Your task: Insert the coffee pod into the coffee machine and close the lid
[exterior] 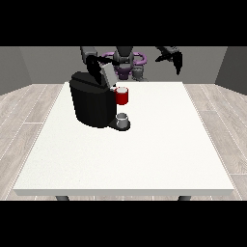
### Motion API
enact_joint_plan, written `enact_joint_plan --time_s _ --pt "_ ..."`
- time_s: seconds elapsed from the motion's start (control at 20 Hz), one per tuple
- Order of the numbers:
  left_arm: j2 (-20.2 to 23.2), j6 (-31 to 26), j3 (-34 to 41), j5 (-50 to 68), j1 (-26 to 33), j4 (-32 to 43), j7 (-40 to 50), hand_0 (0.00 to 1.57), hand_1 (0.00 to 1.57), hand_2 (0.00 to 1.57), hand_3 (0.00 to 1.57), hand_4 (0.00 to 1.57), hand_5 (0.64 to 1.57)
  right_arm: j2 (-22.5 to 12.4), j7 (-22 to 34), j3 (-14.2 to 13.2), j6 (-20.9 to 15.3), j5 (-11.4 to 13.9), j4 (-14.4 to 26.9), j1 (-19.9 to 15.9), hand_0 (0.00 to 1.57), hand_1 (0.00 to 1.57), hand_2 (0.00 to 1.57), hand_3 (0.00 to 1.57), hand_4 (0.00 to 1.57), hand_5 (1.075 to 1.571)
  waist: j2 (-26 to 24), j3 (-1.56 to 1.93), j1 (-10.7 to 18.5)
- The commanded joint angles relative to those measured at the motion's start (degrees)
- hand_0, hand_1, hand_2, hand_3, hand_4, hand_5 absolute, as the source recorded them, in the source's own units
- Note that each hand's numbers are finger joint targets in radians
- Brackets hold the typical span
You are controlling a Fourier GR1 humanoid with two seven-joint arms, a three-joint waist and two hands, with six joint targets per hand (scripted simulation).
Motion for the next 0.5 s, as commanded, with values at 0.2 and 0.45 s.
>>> enact_joint_plan --time_s 0.2,0.45 --pt "-0.11 1.45 -1.54 -1.4 -2.65 -0.09 0.9 0.0 0.0 0.0 0.0 0.36 1.571 -0.28 0.57 2.9 0.26 2.99 -0.24 -8.26 0.0 0.0 0.0 0.0 0.04 1.571 2.94 0.0 1.83" --pt "0.25 0.3 -1.46 -0.18 -2.85 0.2 -0.12 0.0 0.0 0.0 0.0 0.41 1.571 1.14 2.81 4.11 -1.1 4.35 0.0 -11.25 0.0 0.0 0.0 0.0 0.0 1.571 3.91 -0.02 3.16"
